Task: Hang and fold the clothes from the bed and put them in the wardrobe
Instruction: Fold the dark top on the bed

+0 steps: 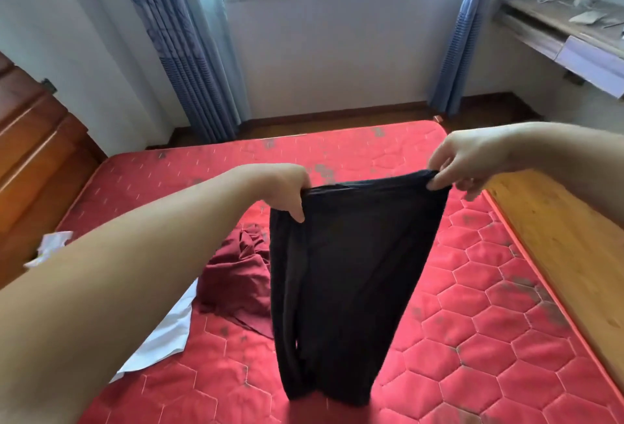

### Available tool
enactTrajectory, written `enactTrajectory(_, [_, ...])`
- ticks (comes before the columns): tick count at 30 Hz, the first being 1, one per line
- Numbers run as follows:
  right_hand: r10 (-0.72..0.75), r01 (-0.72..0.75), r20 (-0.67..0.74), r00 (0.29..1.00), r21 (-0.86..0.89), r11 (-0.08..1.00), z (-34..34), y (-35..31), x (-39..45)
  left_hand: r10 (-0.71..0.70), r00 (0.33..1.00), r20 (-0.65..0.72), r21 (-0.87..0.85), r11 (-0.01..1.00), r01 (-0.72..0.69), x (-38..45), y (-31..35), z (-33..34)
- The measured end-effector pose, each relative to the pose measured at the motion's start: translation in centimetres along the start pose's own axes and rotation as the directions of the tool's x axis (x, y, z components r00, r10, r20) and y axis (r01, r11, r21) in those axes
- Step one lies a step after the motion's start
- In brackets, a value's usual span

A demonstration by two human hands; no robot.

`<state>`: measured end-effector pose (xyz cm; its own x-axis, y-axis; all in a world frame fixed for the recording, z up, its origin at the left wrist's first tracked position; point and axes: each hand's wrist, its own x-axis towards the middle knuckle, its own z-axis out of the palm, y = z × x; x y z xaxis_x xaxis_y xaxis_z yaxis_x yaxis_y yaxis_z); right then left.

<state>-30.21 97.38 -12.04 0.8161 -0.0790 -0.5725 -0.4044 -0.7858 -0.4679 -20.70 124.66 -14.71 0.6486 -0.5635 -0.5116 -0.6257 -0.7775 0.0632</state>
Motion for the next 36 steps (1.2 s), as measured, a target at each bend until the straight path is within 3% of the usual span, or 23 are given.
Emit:
enactTrajectory(2, [-0.012,0.021,-0.072,0.997,0.123,0.992,-0.2,0.3,2.5,-0.018,0.995,-0.098,0.086,0.996,0.026,2.3,-0.3,-0.5])
enactTrajectory(3, [-0.020,0.044,-0.091,0.996,0.267,0.963,-0.5,0.2,3.6,-0.032,0.987,-0.156,0.099,0.994,0.048,3.3,-0.8,-0.9])
enactTrajectory(6, [-0.030,0.127,-0.154,0.988,0.679,0.723,-2.1,-0.7,6.5,-0.073,0.933,-0.351,0.018,0.996,0.085,6.2,-3.1,-3.3])
enactTrajectory(9, [-0.061,0.320,-0.361,0.930,0.723,0.612,-3.8,-2.9,8.3,-0.132,0.832,-0.539,-0.046,0.991,0.127,7.5,-4.7,-6.8])
enactTrajectory(12, [-0.120,0.501,-0.585,0.802,0.549,0.669,-5.9,-4.3,8.7,-0.190,0.702,-0.686,-0.022,0.970,0.240,7.9,-5.4,-10.2])
enactTrajectory(14, [-0.202,0.602,-0.718,0.666,0.358,0.714,-6.7,-4.7,8.3,-0.199,0.641,-0.741,-0.054,0.970,0.239,7.8,-5.9,-11.5])
enactTrajectory(17, [-0.394,0.590,-0.820,0.416,-0.086,0.803,-5.8,-3.8,6.9,-0.136,0.618,-0.774,-0.055,0.987,0.148,7.4,-6.0,-10.9])
enactTrajectory(19, [-0.520,0.521,-0.792,0.321,-0.311,0.795,-3.8,-2.1,6.2,-0.044,0.641,-0.766,0.009,0.997,0.079,7.0,-5.3,-8.8])
enactTrajectory(21, [-0.623,0.480,-0.696,0.356,-0.436,0.761,-0.8,0.4,5.7,0.059,0.699,-0.712,0.079,0.997,-0.005,7.0,-4.3,-5.2])
enactTrajectory(24, [-0.658,0.420,-0.515,0.549,-0.511,0.750,5.6,5.5,6.2,0.200,0.814,-0.546,0.144,0.979,-0.144,8.1,-2.8,2.9])
enactTrajectory(27, [-0.569,0.343,-0.344,0.747,-0.534,0.773,14.8,11.1,7.4,0.255,0.896,-0.363,0.199,0.961,-0.193,10.4,-0.8,14.0])
enactTrajectory(30, [-0.410,0.286,-0.095,0.907,-0.575,0.766,25.0,16.3,8.7,0.301,0.936,-0.184,0.244,0.936,-0.253,12.0,1.8,26.2])
enactTrajectory(33, [-0.229,0.250,0.112,0.967,-0.593,0.766,35.2,21.2,9.0,0.311,0.950,0.025,0.248,0.919,-0.308,12.1,4.8,37.6])
enactTrajectory(36, [-0.039,0.220,0.303,0.952,-0.590,0.777,44.3,25.5,8.3,0.299,0.931,0.208,0.215,0.915,-0.342,11.1,7.6,46.9])
